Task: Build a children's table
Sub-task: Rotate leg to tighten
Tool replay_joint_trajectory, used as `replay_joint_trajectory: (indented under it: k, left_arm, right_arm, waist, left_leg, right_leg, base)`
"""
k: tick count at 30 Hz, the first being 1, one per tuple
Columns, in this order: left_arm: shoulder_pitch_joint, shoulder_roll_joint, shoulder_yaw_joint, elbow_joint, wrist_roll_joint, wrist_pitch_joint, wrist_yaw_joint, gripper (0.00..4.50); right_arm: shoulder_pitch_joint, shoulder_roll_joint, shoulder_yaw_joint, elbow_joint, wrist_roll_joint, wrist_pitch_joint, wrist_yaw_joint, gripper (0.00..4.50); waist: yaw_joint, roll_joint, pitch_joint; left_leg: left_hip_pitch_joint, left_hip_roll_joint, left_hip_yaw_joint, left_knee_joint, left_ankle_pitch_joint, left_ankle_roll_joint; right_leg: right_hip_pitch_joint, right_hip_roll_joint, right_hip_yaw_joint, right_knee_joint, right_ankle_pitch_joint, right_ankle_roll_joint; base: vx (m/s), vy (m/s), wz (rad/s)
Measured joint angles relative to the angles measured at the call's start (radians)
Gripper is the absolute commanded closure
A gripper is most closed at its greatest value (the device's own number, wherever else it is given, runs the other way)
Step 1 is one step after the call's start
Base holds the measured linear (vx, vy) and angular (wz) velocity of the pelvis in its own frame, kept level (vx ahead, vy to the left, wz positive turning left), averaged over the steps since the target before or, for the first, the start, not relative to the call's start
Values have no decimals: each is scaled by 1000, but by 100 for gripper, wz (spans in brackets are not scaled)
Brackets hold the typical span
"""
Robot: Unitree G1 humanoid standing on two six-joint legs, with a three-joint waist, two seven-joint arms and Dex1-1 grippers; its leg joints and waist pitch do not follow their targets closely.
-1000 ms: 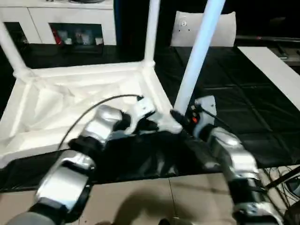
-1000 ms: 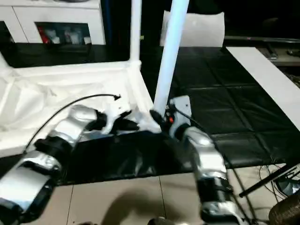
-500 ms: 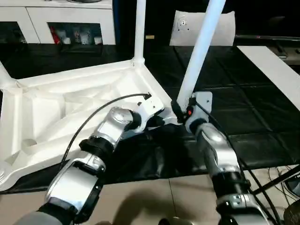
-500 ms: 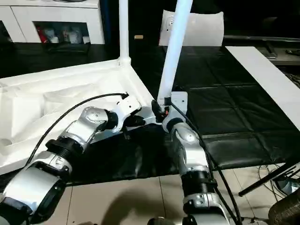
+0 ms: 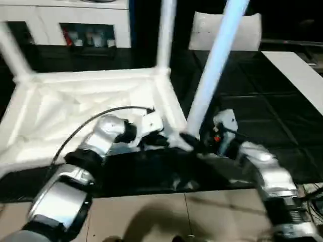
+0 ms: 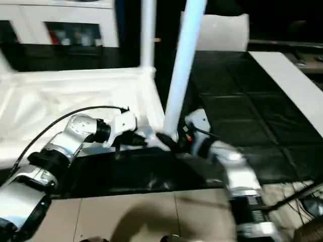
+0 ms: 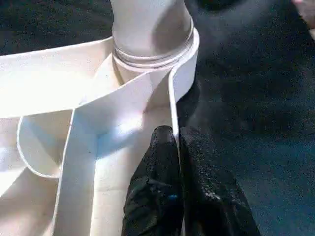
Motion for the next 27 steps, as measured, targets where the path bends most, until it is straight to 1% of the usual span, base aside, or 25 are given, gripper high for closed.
replay_joint_trajectory:
  k: [4,7,8,9,11,13,15,16,19,21,22,26,27]
  left_arm:
    - [0,25,-6,0,-3,-40,-99,450]
    - [0,46,-20,0,-15,-74,-167,450]
    - [0,52,-23,0,-19,-81,-187,450]
    - [0,56,-26,0,-21,-90,-207,450]
    - [0,60,-32,0,-22,-105,-236,450]
    - [-1,60,-40,0,-22,-127,-261,450]
    - [-1,59,-43,-1,-22,-140,-276,450]
    - [-1,59,-44,-1,-22,-143,-284,450]
    - [-1,60,-47,-6,-22,-144,-299,450]
    - [-1,60,-52,-9,-22,-145,-305,450]
    - [-1,60,-53,-9,-22,-147,-306,450]
    - [-1,59,-54,-9,-22,-158,-314,450]
    - [-1,60,-54,-9,-22,-160,-317,450]
  right_arm:
    - [0,-43,25,-16,17,1,112,3]
    - [3,-87,60,-18,22,1,210,3]
    - [4,-96,65,-18,25,1,234,32]
    - [5,-106,71,-17,31,1,256,40]
    - [5,-111,81,-16,40,1,284,40]
    - [4,-113,99,-7,40,-5,308,72]
    - [4,-112,110,0,40,-5,326,85]
    - [3,-112,115,2,40,-5,333,90]
    - [-8,-114,124,8,43,-3,366,131]
    - [-15,-117,132,15,45,0,381,131]
    - [-19,-119,137,17,47,2,392,161]
    - [-25,-133,138,18,53,8,414,174]
    - [-25,-134,138,18,54,14,418,189]
  waist:
    - [10,0,0]
    - [14,0,0]
    - [15,0,0]
    - [18,0,0]
    - [25,0,0]
    - [34,-1,0]
    - [39,-1,0]
    - [40,-1,0]
    - [40,-1,0]
    - [41,-2,0]
    - [42,-2,0]
    - [43,-2,0]
    - [43,-2,0]
  left_leg:
    - [0,0,0,1,0,0]
    - [0,0,0,1,0,0]
    - [0,0,1,1,0,0]
    - [0,0,1,1,0,0]
    - [0,0,1,1,0,0]
    - [0,1,1,2,0,0]
    - [0,1,1,3,0,0]
    - [0,1,1,3,0,0]
    - [0,0,1,3,0,0]
    - [0,0,1,3,0,0]
    - [-1,0,1,3,0,0]
    - [-1,0,1,3,0,0]
    - [-1,0,1,3,0,0]
  right_leg:
    - [0,0,0,0,0,0]
    - [0,0,-1,0,0,0]
    - [0,0,-1,1,0,0]
    - [0,0,-1,1,0,0]
    - [0,0,-1,1,0,0]
    - [0,0,-1,2,0,0]
    - [0,0,-1,2,0,0]
    - [0,0,-1,2,0,0]
    - [0,-1,-1,2,0,0]
    - [0,-1,-1,2,0,0]
    - [0,-1,-1,2,0,0]
    - [0,-1,-1,2,0,0]
    - [0,-1,-1,2,0,0]
  base:
    - [0,0,0]
    - [0,0,0]
    - [0,0,0]
    - [0,0,0]
    - [0,0,0]
    - [0,0,0]
    - [0,0,0]
    - [0,0,0]
    - [0,0,0]
    - [0,0,0]
    - [0,0,0]
    - [0,0,0]
    - [0,0,0]
